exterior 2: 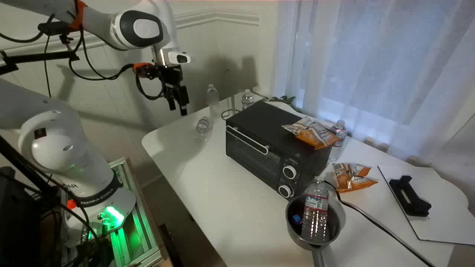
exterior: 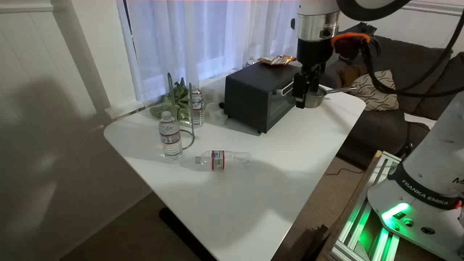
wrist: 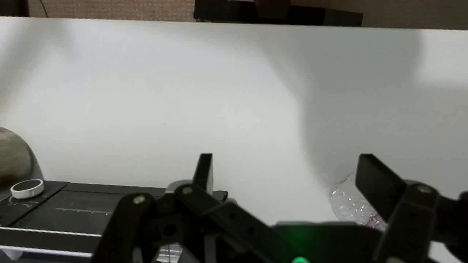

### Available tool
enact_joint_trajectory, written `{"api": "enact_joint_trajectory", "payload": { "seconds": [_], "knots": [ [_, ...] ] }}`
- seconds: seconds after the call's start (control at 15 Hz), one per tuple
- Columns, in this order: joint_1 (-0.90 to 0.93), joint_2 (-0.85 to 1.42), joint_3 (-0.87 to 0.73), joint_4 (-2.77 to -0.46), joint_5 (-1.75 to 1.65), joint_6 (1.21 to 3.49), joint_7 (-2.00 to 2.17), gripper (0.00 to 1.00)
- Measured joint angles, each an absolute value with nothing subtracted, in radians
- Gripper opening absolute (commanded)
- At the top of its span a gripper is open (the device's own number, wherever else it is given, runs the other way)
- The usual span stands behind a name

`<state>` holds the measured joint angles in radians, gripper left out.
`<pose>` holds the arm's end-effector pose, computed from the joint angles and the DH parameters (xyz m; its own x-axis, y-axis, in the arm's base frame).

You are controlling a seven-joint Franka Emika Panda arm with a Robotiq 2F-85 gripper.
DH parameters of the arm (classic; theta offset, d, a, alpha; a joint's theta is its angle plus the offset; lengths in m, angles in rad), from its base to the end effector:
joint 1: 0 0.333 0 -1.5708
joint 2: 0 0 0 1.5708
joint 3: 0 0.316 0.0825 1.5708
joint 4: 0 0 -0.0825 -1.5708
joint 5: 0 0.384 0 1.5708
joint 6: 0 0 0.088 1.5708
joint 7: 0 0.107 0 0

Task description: Squeeze the water bottle on the counter

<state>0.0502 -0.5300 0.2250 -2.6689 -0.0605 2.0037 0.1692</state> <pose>0.3418 0.0883 0.3887 0.9893 0.0852 -0.1188 0.1064 -0.9769 0.1855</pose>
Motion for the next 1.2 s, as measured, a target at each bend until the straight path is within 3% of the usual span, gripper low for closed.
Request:
{"api": "enact_joint_trajectory", "payload": {
  "seconds": [1.2],
  "knots": [
    [0.072, -0.500, 0.236, -2.635, -0.066, 2.001, 0.167, 1.00]
  ]
}}
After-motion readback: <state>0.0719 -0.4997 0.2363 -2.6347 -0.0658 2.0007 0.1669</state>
